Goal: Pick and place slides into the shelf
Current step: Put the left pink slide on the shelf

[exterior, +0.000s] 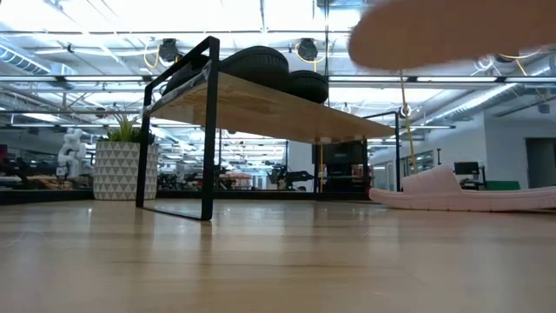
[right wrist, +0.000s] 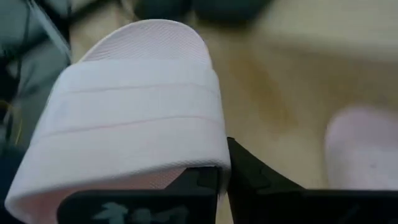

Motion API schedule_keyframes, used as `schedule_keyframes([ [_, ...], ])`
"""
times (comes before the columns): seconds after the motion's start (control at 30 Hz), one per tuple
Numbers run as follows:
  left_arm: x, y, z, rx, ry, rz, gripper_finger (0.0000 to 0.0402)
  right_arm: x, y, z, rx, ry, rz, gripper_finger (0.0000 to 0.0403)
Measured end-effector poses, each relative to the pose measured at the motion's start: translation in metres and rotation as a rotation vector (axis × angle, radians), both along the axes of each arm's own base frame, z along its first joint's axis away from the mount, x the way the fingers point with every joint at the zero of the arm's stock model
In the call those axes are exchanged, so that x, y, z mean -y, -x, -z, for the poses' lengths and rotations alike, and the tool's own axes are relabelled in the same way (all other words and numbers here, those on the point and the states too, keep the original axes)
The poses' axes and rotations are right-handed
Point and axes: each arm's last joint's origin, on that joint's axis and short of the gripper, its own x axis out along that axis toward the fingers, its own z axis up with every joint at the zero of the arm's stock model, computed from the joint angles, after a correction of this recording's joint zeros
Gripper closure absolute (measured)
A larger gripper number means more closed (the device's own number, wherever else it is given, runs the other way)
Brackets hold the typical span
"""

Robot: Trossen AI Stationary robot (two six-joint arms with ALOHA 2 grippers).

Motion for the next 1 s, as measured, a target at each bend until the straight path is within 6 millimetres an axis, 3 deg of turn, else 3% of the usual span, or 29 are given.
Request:
schedule_keyframes([
  [0.17, 0.0, 0.0, 0.0, -0.001, -0.001, 0.0, 0.0289, 0.01, -0.003, -0.049, 0.169, 0.265, 0.181, 0.0402],
  [0.3, 0.0, 0.0, 0.0, -0.002, -0.001, 0.0, 0.0289, 0.024, -0.022, -0.064, 0.223, 0.46, 0.305, 0.0402],
  [0.6, 0.0, 0.0, 0.0, -0.003, -0.001, 0.001, 0.0289, 0.084, -0.092, -0.032, 0.12, 0.529, 0.381, 0.0402],
  [0.8, 0.0, 0.0, 0.0, -0.004, -0.002, 0.002, 0.0289, 0.124, -0.114, -0.019, 0.046, 0.502, 0.444, 0.0402],
  [1.0, 0.0, 0.0, 0.0, -0.01, -0.005, 0.004, 0.0289, 0.14, -0.132, -0.012, 0.015, 0.487, 0.437, 0.0402],
])
